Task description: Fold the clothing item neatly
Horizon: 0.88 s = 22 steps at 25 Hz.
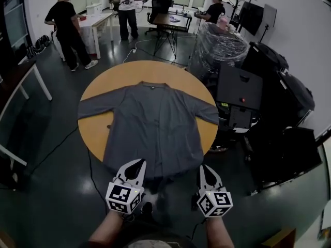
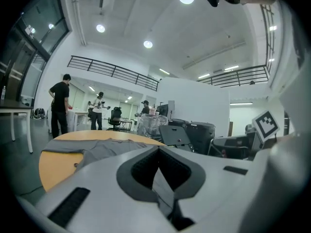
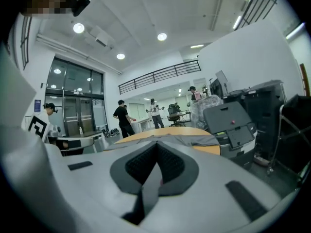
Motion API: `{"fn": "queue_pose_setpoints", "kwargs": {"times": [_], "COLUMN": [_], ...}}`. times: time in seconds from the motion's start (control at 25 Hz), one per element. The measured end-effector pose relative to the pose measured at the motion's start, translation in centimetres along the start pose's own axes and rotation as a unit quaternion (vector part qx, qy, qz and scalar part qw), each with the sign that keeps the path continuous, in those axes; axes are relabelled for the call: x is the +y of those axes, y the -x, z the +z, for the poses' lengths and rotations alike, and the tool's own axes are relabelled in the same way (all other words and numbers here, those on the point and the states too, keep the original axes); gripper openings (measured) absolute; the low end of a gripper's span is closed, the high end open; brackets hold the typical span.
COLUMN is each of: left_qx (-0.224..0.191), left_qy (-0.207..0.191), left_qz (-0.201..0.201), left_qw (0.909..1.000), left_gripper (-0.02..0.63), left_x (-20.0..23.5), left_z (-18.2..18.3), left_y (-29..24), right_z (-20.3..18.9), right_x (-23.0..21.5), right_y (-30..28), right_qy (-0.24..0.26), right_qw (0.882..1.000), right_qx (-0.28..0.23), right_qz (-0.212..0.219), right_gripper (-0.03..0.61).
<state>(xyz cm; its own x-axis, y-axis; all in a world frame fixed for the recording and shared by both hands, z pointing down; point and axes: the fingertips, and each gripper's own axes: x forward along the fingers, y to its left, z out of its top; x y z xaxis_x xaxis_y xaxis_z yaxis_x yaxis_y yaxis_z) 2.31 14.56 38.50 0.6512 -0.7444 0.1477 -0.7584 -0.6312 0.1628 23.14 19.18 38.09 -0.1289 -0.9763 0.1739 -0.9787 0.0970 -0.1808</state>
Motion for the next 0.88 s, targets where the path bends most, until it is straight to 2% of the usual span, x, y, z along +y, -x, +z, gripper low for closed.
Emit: {"fn": "queue_pose_setpoints", "kwargs": {"times": [0.2,0.4,0.48,0.6,0.88], "left_qx": [0.016,0.028,0.033,0.041,0.044], "left_qy": [0.000,0.006,0.007,0.007,-0.002], "left_qz": [-0.026,-0.040,-0.043,-0.039,-0.013], "left_qw": [0.9995,0.9988,0.9985,0.9984,0.9989], "left_gripper": [0.008,0.008,0.008,0.008,0.008], "left_x": [1.4,2.4,2.5,3.1,2.7], "left_z": [0.4,-0.2,-0.5,-0.8,-0.6], "left_y": [-2.5,-4.4,-4.8,-5.7,-9.1], "right_z": [0.2,-0.3,-0.6,-0.6,-0.5], "right_x": [1.0,-0.3,-0.7,-1.3,-6.1], "right_y": [-2.9,-4.2,-4.5,-5.2,-8.1], "right_qy": [0.008,-0.013,-0.001,0.022,-0.016], "right_qw": [1.000,0.999,0.999,0.998,0.998], "right_qx": [0.011,0.011,0.017,0.020,0.015], "right_qz": [-0.009,-0.037,-0.046,-0.053,-0.051], "right_gripper": [-0.012,-0.012,-0.012,-0.012,-0.012]}}
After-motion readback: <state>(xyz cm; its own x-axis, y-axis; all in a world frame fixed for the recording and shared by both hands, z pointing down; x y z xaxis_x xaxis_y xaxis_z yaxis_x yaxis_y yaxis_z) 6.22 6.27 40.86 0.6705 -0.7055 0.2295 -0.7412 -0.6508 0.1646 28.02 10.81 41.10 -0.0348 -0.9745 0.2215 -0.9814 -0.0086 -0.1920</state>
